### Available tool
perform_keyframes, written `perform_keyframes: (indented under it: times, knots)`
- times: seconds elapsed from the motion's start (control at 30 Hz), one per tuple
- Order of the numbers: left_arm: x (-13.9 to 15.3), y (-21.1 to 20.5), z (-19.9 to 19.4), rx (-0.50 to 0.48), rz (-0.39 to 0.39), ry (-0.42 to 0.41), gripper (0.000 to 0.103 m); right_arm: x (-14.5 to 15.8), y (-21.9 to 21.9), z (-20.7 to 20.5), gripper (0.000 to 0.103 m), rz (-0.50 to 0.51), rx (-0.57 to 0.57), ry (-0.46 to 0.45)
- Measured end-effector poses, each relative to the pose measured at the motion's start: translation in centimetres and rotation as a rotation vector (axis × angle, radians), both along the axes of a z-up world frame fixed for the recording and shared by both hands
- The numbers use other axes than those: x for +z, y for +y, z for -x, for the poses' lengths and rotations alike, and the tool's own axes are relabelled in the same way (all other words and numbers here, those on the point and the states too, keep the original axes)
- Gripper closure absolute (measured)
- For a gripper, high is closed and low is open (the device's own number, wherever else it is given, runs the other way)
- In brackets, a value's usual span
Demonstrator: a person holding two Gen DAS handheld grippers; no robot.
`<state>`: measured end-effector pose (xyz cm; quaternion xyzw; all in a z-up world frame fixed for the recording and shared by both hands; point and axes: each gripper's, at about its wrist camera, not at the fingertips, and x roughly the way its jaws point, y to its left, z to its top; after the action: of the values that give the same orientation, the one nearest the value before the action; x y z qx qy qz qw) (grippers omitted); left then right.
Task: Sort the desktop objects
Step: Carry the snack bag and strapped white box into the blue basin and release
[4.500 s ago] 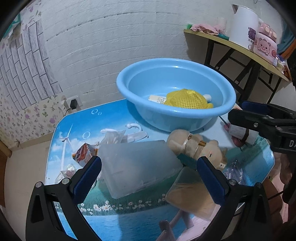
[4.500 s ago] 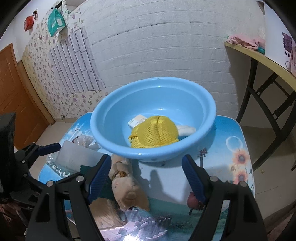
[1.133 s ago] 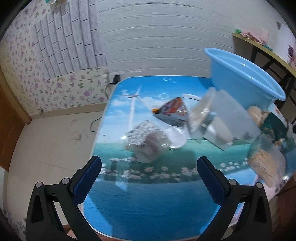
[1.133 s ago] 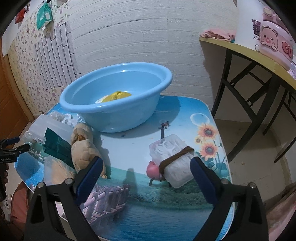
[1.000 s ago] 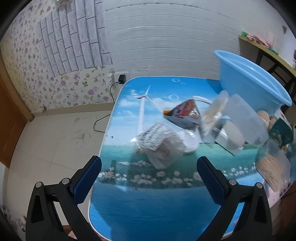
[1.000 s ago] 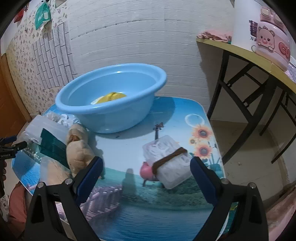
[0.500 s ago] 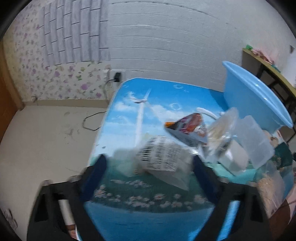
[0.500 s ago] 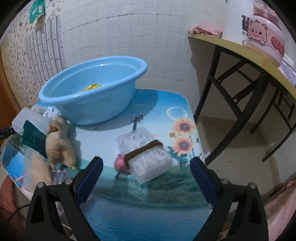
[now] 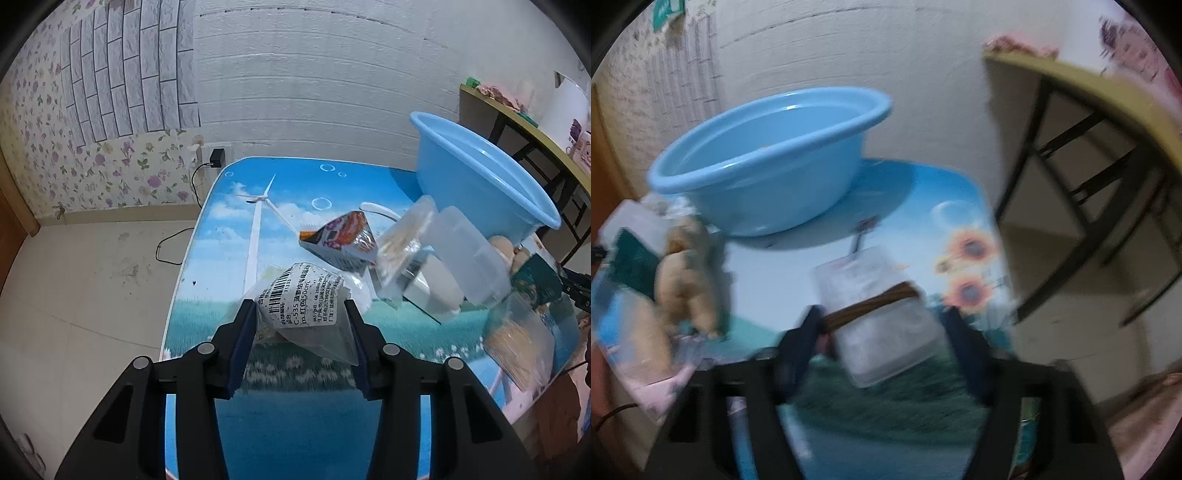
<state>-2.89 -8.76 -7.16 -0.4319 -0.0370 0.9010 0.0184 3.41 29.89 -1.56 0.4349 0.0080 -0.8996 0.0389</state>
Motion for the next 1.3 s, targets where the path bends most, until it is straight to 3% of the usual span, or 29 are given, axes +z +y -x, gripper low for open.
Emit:
perform_keyframes:
  times: [0.23, 0.4, 0.67, 0.9, 1.1, 1.3]
  knots:
    - [0.9, 0.9, -1.9, -0.013, -0.006, 0.008, 0.058, 0.1, -0.3, -1.3, 0.043, 0.022, -0.058, -0.003]
    - [0.7, 2.1, -2.9, -0.033, -0.018, -0.010, 0.058, 0.3, -1.8, -1.9, 0.042, 0.010, -0.025, -0.019]
    - [-0.5, 3.9, -3.1, -0.057, 0.041, -0.032, 0.056, 0.2, -3.1, -2.4, 0.039, -0.010, 0.020, -0.037]
    - [-1.6, 4.3, -2.3, -0.059, 0.075, -0.053, 0.048, -0.9, -2.9, -1.6, 0.035, -0.005, 0.031, -0.046]
    - [-1.4, 4.4, -2.1, -0.069, 0.062, -0.034, 0.063, -0.7, -2.1, -1.8, 0.041, 0.052, 0.021, -0.037]
    - [0.5, 4.4, -2.8, -0.062, 0.048, 0.011, 0.063, 0.9, -2.0, -2.5, 0.042, 0.074, 0.020, 0.002]
